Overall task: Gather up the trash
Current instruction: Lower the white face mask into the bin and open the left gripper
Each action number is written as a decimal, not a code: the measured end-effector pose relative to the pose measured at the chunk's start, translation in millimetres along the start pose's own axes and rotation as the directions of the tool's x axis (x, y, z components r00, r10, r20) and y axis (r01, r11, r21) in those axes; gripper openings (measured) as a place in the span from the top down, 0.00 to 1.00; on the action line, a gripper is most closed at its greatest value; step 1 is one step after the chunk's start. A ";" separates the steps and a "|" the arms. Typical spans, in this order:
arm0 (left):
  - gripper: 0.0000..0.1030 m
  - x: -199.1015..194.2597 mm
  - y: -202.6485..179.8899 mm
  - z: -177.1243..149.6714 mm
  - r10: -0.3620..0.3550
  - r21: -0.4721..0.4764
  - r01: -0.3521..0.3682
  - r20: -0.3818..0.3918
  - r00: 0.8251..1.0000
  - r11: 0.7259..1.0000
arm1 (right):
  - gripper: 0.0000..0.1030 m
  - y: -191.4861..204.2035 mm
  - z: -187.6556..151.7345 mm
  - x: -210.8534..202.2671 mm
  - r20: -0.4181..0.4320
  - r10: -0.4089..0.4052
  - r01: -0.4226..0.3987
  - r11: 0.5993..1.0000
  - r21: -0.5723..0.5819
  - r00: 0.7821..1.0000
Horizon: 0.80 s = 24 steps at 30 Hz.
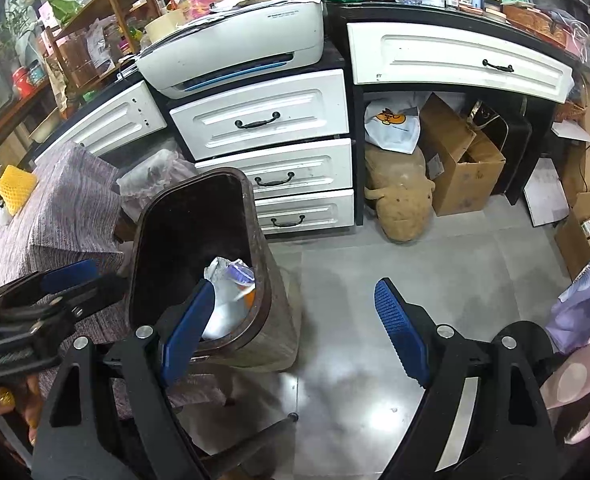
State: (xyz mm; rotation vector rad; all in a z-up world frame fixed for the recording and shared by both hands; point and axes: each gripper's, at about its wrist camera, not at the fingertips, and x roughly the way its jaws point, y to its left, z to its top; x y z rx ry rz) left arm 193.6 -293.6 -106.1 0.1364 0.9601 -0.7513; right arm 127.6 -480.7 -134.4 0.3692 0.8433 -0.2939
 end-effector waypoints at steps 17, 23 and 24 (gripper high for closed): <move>0.12 -94.2 16.0 -24.1 0.076 -0.031 -0.072 0.160 0.984 0.997 | 0.21 38.0 -0.1 -8.9 0.010 0.056 -0.055 0.996 -0.065 0.998; 0.09 -128.8 43.6 -31.5 0.144 -0.086 -0.129 0.211 0.967 0.988 | 0.21 72.9 3.7 -18.7 0.019 0.101 -0.097 0.983 -0.153 0.995; 0.09 -133.9 48.2 -32.8 0.156 -0.095 -0.138 0.218 0.963 0.986 | 0.21 78.5 4.3 -20.4 0.021 0.107 -0.102 0.980 -0.168 0.994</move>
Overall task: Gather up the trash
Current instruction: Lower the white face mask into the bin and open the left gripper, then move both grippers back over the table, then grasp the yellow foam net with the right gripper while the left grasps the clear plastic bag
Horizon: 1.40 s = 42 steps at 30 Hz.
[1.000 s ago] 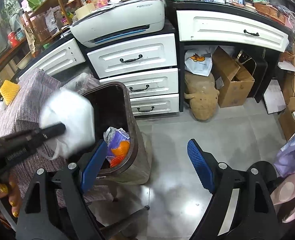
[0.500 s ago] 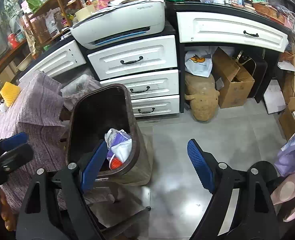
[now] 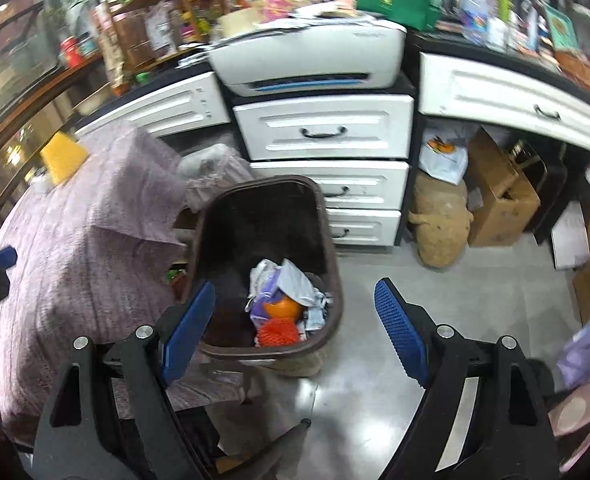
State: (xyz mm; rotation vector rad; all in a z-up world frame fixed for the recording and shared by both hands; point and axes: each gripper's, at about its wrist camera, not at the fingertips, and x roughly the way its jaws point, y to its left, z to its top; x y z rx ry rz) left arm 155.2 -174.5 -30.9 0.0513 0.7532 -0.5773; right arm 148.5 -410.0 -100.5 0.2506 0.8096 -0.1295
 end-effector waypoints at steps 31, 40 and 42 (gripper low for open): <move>0.08 -49.3 268.7 14.2 0.439 -0.311 -0.432 -0.051 0.897 0.847 | 0.21 262.6 83.0 42.2 -0.086 0.322 -0.331 0.869 -0.367 0.943; 0.08 -11.8 294.7 46.2 0.431 -0.260 -0.435 -0.075 0.899 0.862 | 0.21 355.5 134.2 119.8 -0.169 0.294 -0.337 0.866 -0.369 0.941; 0.08 -4.8 300.5 49.4 0.415 -0.264 -0.422 -0.085 0.906 0.867 | 0.22 368.8 141.6 132.9 -0.180 0.290 -0.337 0.869 -0.363 0.940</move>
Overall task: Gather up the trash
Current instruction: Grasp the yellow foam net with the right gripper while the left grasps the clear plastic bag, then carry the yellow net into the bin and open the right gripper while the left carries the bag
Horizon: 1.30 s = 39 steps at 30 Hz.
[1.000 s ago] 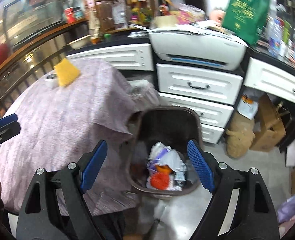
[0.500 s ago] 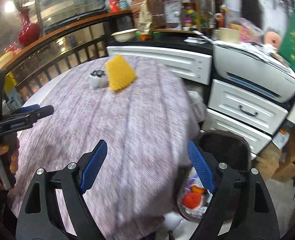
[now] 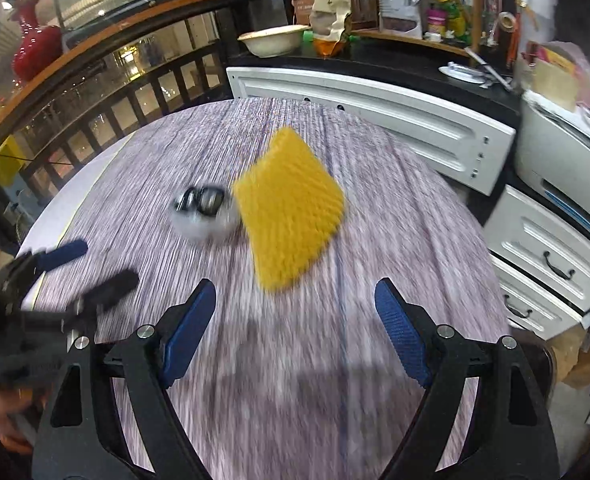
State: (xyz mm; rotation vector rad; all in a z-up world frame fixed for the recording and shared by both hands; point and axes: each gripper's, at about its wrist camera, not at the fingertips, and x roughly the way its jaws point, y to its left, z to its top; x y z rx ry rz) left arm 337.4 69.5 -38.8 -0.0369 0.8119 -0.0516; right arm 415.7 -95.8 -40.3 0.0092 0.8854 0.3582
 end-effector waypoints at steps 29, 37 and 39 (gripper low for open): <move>0.58 15.9 -30.6 25.0 -0.037 -0.024 0.038 0.026 0.999 0.999 | 0.85 -37.9 -32.2 -56.0 0.070 -0.017 0.016 1.000 0.013 0.997; 0.58 -40.9 -35.5 -8.0 -0.088 -0.051 0.093 0.093 0.992 0.994 | 0.85 -35.5 -69.2 -96.8 0.118 -0.007 0.006 1.000 0.012 0.993; 0.58 -51.3 -38.4 -16.8 -0.099 -0.055 0.105 0.100 0.990 0.993 | 0.85 -37.5 -80.0 -105.9 0.126 -0.006 0.005 1.000 0.013 0.992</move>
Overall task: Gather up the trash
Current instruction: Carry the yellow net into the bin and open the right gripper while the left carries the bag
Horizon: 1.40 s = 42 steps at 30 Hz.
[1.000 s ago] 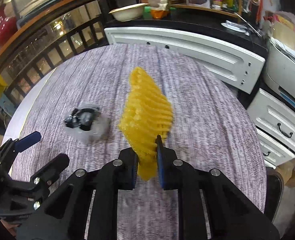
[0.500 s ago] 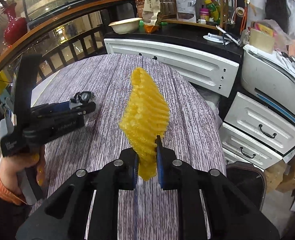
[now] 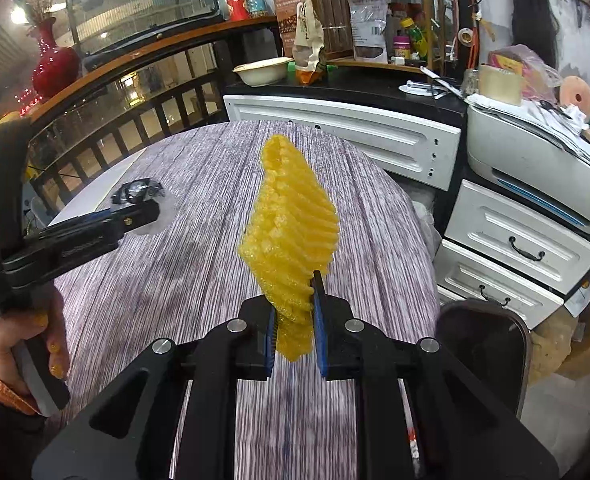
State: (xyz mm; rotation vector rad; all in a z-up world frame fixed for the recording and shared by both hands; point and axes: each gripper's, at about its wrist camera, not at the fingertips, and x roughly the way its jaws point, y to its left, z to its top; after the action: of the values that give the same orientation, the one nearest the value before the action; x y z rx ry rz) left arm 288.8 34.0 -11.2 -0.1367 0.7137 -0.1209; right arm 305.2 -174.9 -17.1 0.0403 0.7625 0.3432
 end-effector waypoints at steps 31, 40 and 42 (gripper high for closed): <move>0.58 -76.5 -104.8 -76.7 -0.176 0.069 0.172 0.053 0.983 0.983 | 0.85 -116.6 -120.6 -117.4 0.058 -0.128 0.114 0.974 0.197 0.990; 0.58 -75.9 -135.8 -86.0 -0.227 0.086 0.223 0.034 0.973 0.971 | 0.85 -161.0 -145.0 -101.4 -0.024 -0.211 0.210 0.945 0.251 0.977; 0.58 -74.9 -142.2 -87.8 -0.235 0.092 0.232 0.027 0.972 0.968 | 0.84 -169.5 -148.2 -89.9 -0.051 -0.215 0.221 0.937 0.270 0.975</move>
State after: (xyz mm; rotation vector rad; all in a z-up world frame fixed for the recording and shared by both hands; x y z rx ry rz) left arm 165.8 -101.5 -5.1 -0.1381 0.6516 -0.3743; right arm 192.9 -376.5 -91.2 0.2119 0.8230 0.0246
